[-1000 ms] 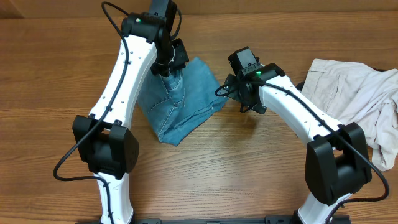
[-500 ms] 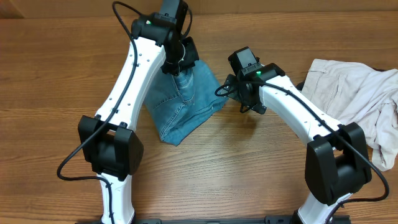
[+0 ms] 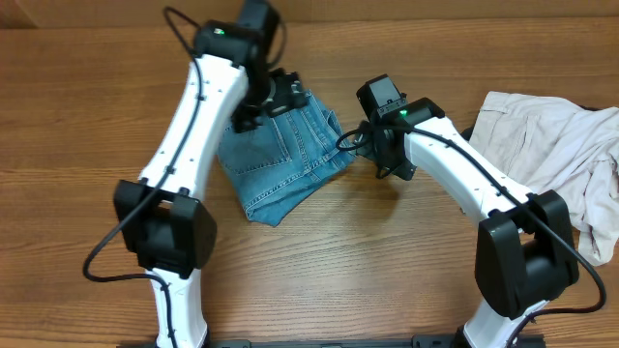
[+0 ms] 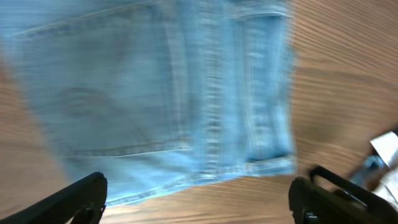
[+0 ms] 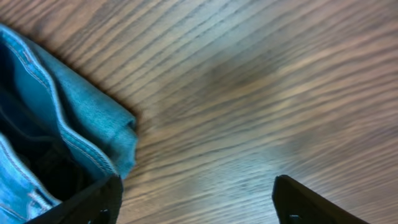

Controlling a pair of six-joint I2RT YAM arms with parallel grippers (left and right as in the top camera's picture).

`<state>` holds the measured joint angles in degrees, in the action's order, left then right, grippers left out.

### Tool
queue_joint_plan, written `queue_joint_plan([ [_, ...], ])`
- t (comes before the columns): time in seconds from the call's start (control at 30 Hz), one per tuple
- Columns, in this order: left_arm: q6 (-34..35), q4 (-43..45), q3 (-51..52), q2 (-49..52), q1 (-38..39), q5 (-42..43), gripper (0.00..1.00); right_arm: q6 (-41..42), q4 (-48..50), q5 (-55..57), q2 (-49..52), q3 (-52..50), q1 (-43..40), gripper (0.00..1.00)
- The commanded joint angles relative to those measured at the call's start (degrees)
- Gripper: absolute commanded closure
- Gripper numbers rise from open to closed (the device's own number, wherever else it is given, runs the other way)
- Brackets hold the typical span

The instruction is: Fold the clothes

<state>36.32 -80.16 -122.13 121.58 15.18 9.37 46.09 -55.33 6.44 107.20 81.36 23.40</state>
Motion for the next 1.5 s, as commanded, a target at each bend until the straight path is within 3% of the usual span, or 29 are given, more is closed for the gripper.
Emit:
queue_joint_plan([
  [0.0,-4.3,-4.1,-1.4,-0.7,-7.8,-1.9,0.02,-3.2,-0.1,-1.0,-8.2,1.1,-0.7,0.49],
  [0.07,-6.3,-6.6,-1.4,-1.2,-11.7,-1.8,0.08,-9.3,3.8,-10.6,-13.0,1.6,-0.7,0.74],
  [0.17,-12.0,-8.3,-1.3,-0.9,-13.2,-1.7,0.32,-12.7,10.2,-26.4,-13.5,1.5,-0.5,0.93],
  [0.2,-12.6,-8.8,-1.3,-0.9,-13.0,-1.2,0.4,-12.7,11.2,-28.6,-12.3,1.5,-0.1,0.95],
  [0.33,-12.5,-6.8,-0.3,-0.9,-11.0,-0.9,0.49,-12.7,15.9,-34.7,-4.1,1.5,2.8,0.96],
  [0.43,-12.6,-6.2,1.4,-0.9,-11.1,-1.0,0.49,-11.6,18.1,-36.0,1.7,1.5,3.2,0.96],
  [0.6,-14.6,-6.8,1.8,-0.9,-11.0,-0.9,0.4,-12.0,20.2,-33.6,13.5,1.5,2.2,0.96],
  [0.67,-15.6,-6.8,1.8,-0.9,-11.0,-0.8,0.46,-14.8,20.1,-35.3,15.9,1.5,1.4,0.96],
  [0.73,-16.9,-6.8,1.9,-0.9,-11.0,-0.7,0.46,-14.9,19.7,-37.9,14.9,1.7,0.8,0.96],
  [0.77,-17.1,-6.8,1.9,-0.9,-11.0,-0.7,0.49,-15.1,19.5,-38.9,13.3,1.7,0.5,0.96],
  [0.8,-18.2,-6.7,2.0,-0.9,-10.8,-0.6,0.58,-16.3,18.9,-38.9,10.2,1.7,0.3,0.96],
  [0.87,-20.7,-6.8,2.1,-0.9,-10.0,1.1,0.6,-18.1,16.8,-37.4,4.9,1.7,0.0,0.96],
  [0.9,-21.2,-6.9,2.2,-0.9,-9.5,2.1,0.49,-18.1,14.3,-34.6,1.0,1.7,-0.3,0.88],
  [0.93,-21.3,-6.7,2.9,-0.9,-9.1,2.2,0.42,-18.1,11.6,-31.9,-2.3,1.7,-0.7,0.61],
  [0.97,-21.8,-6.1,4.9,-0.9,-8.9,2.2,0.35,-18.0,8.3,-28.2,-5.7,1.7,-1.1,0.0],
  [1.03,-21.8,-3.8,11.2,-0.9,-8.8,2.3,0.23,-18.1,3.1,-22.7,-9.0,1.6,-1.6,0.0],
  [1.17,-21.7,1.0,22.4,-0.9,-8.8,6.9,0.22,-18.1,-1.7,-17.9,-9.3,1.5,-1.6,0.0],
  [1.47,-19.5,8.9,32.7,-0.9,-8.9,3.1,0.24,-17.4,-1.8,-18.0,-9.3,1.5,-1.6,0.0],
])
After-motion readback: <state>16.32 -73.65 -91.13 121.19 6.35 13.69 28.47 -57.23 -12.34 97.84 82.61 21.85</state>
